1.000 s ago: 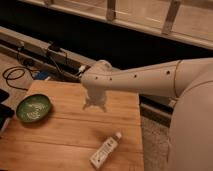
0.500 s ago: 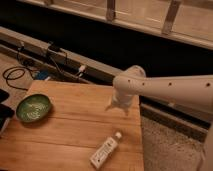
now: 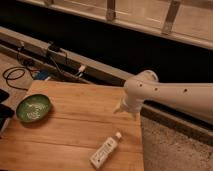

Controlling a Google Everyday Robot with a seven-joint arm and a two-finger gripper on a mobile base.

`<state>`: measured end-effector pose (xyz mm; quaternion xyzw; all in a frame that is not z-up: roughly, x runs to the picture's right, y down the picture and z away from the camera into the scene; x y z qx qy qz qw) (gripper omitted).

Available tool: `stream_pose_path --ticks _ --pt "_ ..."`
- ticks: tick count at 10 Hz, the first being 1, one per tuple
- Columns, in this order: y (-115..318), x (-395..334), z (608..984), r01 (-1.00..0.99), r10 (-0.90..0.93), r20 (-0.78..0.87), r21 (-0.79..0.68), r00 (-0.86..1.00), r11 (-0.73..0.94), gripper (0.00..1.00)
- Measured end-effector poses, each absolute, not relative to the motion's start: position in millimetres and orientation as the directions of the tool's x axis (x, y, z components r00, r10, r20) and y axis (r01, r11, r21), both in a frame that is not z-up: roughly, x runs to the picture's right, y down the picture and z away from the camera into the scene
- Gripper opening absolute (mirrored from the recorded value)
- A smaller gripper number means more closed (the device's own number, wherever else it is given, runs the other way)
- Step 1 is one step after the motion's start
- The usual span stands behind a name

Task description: Place the bottle in the ceramic bowl

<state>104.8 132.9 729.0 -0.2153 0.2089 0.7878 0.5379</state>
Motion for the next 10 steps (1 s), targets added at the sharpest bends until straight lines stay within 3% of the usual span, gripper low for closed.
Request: stream_pose_path --ticks 6,10 --pt "166.0 74.9 719.0 -0.917 0.702 -0.606 0.127 -0.373 -0.378 0.65" --pt "206.2 75.8 739.3 -0.904 0.638 -0.656 0.18 -0.404 -0.387 0.65"
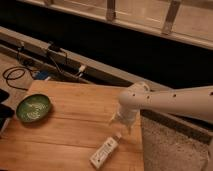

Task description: Place the bottle in the ceramic bowl

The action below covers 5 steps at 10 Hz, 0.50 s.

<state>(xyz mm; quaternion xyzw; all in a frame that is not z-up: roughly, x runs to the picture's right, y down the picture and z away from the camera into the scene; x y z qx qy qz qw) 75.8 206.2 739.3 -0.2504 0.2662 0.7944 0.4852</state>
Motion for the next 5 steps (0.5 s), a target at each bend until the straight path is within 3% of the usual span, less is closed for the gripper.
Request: stream_pose_path --ticks 5 --pt "244.0 44.8 750.7 -0.924 0.565 -0.747 0.176 -0.351 -0.34 0.65"
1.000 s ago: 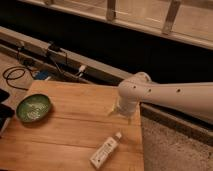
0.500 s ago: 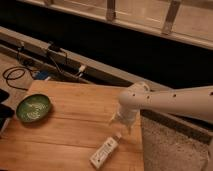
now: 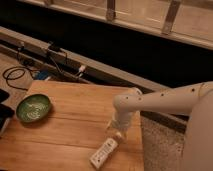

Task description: Place the bottle in the ceramic bowl

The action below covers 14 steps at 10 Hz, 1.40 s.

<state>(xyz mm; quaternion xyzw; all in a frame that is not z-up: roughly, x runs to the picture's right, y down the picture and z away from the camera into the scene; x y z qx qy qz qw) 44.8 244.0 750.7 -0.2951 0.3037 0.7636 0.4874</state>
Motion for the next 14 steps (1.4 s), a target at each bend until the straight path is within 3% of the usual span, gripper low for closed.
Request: stream_pose_path --ticks 5,11,12,14 --pt "245.1 43.0 750.7 -0.928 0.563 -0.752 0.178 -0.343 -0.329 0.65" --pt "257.8 47.6 775.8 -0.91 0.502 -0.76 0.322 -0.414 -0.262 0.65" --pt "259.0 50.8 777.8 -0.907 0.491 -0.764 0.328 -0.419 -0.264 0.61" --pt "263.3 50.1 782.2 -0.908 0.455 -0.789 0.318 -0.413 -0.272 0.43"
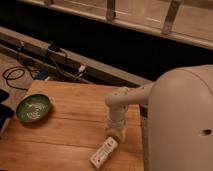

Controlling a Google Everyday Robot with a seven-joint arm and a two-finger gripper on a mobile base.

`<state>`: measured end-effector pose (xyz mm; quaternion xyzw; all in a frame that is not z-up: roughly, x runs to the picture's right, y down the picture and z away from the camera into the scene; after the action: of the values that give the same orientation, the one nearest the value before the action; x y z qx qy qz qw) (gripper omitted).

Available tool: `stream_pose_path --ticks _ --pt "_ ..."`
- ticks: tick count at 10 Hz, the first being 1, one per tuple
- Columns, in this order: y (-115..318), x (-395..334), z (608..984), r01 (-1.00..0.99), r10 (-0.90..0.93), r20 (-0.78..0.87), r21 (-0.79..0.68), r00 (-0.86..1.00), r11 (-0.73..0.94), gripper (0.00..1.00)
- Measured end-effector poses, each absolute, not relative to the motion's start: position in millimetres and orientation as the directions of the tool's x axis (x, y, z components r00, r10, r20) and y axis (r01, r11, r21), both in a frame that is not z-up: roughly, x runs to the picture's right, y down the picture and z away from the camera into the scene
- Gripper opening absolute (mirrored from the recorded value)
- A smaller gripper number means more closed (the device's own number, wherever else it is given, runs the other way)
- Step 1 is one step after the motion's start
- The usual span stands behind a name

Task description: Place the bottle in the ceramic bowl

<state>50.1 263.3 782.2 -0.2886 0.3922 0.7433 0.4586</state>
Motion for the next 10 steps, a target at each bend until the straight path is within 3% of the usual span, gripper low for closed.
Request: stream_pose_path --ticks 3,5,10 --pt "264.7 49.3 783.7 -0.909 0.451 -0.793 0.307 -0.409 -0.283 0.13" --pt "262.0 51.2 781.7 -0.907 0.461 -0.788 0.296 -0.409 -0.3 0.0" --pt "196.4 69.8 730.4 -0.885 0.625 -0.655 0.156 -0.424 -0.438 0.0"
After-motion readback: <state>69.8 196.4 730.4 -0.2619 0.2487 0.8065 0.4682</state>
